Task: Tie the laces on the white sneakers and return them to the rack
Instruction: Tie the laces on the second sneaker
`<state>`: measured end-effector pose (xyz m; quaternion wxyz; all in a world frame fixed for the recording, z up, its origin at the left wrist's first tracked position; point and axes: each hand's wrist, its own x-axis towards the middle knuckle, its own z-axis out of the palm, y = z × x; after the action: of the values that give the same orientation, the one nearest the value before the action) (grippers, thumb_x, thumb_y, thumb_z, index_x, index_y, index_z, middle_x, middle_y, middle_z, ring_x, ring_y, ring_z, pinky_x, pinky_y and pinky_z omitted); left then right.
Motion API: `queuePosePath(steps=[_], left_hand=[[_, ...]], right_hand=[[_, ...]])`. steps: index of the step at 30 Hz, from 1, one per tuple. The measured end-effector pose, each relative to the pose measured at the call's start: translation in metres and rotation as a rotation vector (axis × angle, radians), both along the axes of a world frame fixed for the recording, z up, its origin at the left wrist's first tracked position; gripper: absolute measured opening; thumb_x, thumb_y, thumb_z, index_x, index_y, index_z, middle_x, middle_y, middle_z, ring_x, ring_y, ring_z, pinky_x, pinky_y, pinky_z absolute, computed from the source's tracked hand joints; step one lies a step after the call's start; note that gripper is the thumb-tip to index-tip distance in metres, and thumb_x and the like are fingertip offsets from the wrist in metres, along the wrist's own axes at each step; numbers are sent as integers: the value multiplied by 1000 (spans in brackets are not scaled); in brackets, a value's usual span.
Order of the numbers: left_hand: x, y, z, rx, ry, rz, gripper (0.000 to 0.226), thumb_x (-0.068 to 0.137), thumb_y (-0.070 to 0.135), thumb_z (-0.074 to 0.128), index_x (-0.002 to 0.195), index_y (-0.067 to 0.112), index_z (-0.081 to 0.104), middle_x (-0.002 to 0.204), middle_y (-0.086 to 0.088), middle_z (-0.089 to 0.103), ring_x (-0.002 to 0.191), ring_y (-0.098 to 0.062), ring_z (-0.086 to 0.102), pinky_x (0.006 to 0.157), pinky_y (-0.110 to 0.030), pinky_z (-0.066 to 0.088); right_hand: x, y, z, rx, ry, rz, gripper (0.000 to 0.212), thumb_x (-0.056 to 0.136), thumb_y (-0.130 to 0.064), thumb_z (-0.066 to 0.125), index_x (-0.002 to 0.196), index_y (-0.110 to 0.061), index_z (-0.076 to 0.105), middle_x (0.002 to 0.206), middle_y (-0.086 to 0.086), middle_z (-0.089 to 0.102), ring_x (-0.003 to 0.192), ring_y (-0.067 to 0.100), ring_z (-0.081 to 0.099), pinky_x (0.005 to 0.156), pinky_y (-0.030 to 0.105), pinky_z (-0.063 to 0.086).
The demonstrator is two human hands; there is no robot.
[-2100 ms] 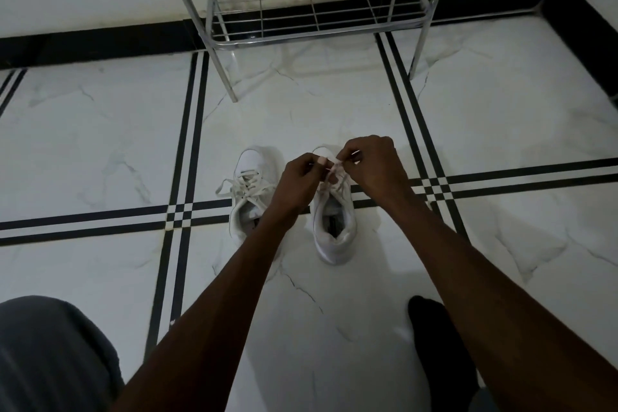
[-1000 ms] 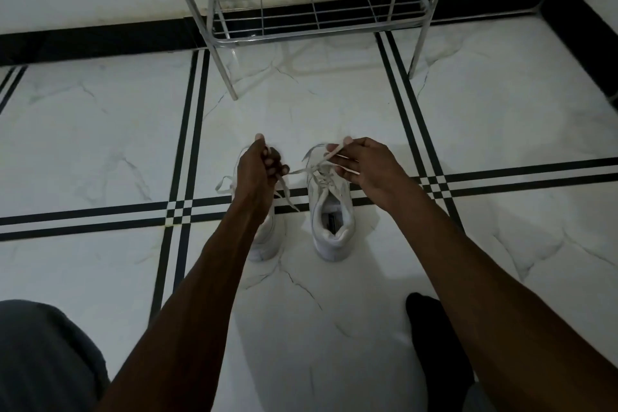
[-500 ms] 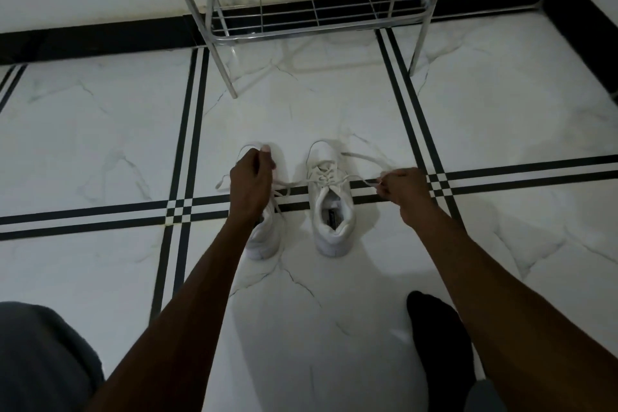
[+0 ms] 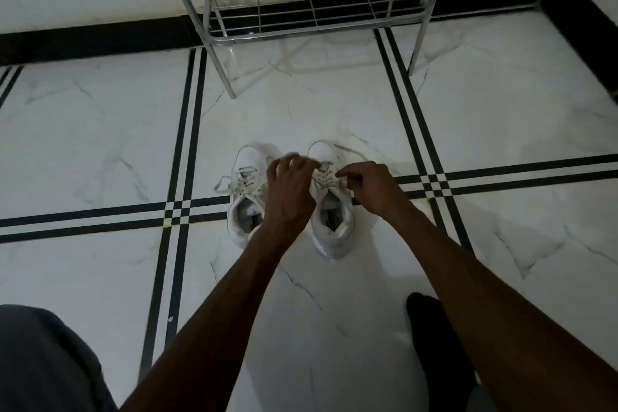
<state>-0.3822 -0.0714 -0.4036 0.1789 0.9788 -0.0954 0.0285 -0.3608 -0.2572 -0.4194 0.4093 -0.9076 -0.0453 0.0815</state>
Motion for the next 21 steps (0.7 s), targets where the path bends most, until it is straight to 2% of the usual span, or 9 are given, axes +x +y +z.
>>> queuePosePath(steps=[2, 4, 8, 12, 16, 18, 19, 21], left_hand=[[-2, 0, -11, 83, 169, -42, 64, 78, -1, 62, 136, 24, 55, 130, 0, 63, 133, -26, 48, 118, -57, 20], [-3, 3, -17, 106, 192, -6, 54, 84, 5, 61, 132, 28, 58, 118, 2, 68, 122, -27, 55, 116, -55, 22], [4, 9, -17, 180, 71, -34, 29, 80, 20, 77, 108, 27, 73, 98, 3, 73, 103, -28, 62, 105, -50, 32], [6, 17, -19, 216, 44, -54, 10, 82, 28, 73, 90, 23, 69, 92, 3, 73, 99, -30, 56, 90, -44, 32], [3, 21, -27, 272, -29, -84, 12, 75, 28, 71, 85, 22, 68, 82, 3, 74, 92, -30, 52, 80, -41, 25], [3, 20, -27, 329, -45, -81, 12, 70, 26, 72, 81, 22, 68, 75, 3, 74, 91, -30, 53, 81, -42, 24], [3, 20, -26, 353, -46, -75, 11, 67, 24, 71, 78, 22, 68, 72, 3, 73, 90, -30, 53, 81, -43, 24], [4, 21, -27, 384, -43, -59, 10, 63, 21, 68, 73, 22, 68, 66, 3, 70, 89, -29, 53, 81, -43, 24]], right_hand=[[2, -2, -2, -21, -7, -31, 22, 90, 0, 64, 105, -9, 78, 101, 12, 77, 91, 23, 73, 79, 45, 62], [3, -2, -2, -73, -39, -27, 20, 89, -4, 66, 100, -13, 79, 93, 8, 79, 83, 19, 74, 76, 40, 62], [7, -2, -1, -157, -81, 27, 20, 88, -3, 64, 94, -15, 79, 85, 5, 78, 75, 19, 73, 72, 36, 61], [7, -3, -3, -209, -90, 17, 17, 88, 2, 63, 90, -4, 78, 85, 13, 78, 76, 25, 73, 70, 33, 60], [-1, -4, -13, -248, -69, -23, 17, 84, 5, 65, 86, -4, 79, 84, 12, 78, 74, 22, 74, 63, 28, 58], [-3, -6, -13, -279, -76, -58, 18, 87, 2, 64, 86, -5, 80, 84, 10, 78, 71, 18, 72, 55, 19, 51], [-4, -7, -12, -284, -75, -70, 18, 89, 2, 63, 89, -4, 80, 85, 10, 78, 72, 17, 71, 52, 12, 43], [-6, -7, -11, -291, -70, -84, 19, 89, 2, 62, 93, -3, 80, 89, 13, 78, 76, 17, 71, 52, 6, 30]])
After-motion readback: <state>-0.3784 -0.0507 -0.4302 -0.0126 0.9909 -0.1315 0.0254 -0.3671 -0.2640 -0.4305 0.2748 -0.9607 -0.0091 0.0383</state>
